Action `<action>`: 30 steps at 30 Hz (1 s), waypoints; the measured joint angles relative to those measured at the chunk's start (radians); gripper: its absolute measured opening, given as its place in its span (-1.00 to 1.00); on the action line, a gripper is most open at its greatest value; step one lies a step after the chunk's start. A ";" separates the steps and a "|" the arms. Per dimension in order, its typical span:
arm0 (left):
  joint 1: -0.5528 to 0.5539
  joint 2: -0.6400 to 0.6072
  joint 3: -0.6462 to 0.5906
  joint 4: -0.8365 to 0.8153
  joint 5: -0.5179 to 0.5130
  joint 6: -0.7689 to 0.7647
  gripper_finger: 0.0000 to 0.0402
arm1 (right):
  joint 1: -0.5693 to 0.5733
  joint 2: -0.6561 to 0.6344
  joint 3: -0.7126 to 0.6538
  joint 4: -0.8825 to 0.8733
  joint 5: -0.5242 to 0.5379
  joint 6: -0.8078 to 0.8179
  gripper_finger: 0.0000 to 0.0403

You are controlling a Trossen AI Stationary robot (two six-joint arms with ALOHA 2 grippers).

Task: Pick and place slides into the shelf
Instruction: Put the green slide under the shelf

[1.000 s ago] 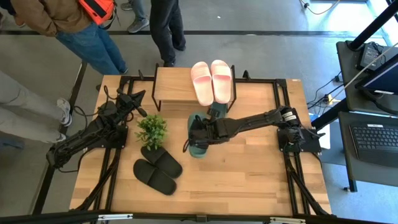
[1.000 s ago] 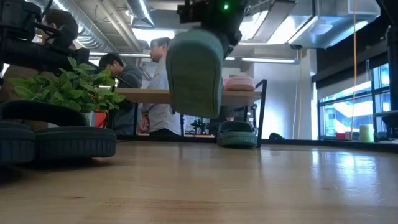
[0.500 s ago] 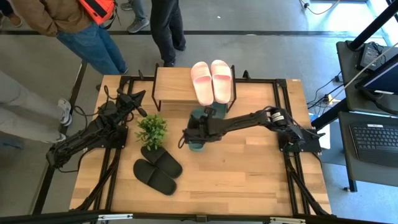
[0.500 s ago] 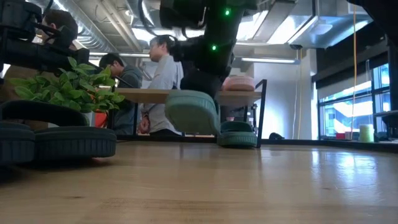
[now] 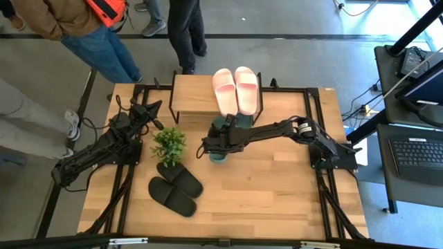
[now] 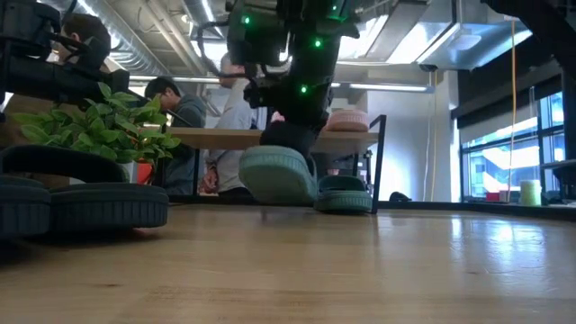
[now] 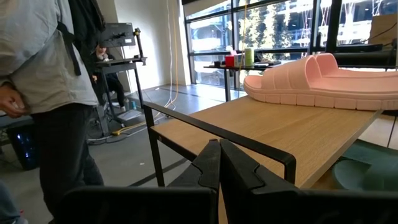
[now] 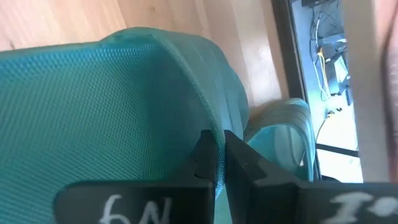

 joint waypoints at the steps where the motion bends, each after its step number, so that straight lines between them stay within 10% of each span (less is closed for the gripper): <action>1: 0.000 0.000 0.000 0.000 0.000 0.000 -1.00 | -0.002 0.006 0.000 0.004 0.003 -0.001 -0.94; 30: 0.000 0.000 0.000 0.000 0.000 0.000 -1.00 | -0.026 0.030 0.000 -0.008 -0.006 -0.050 -0.73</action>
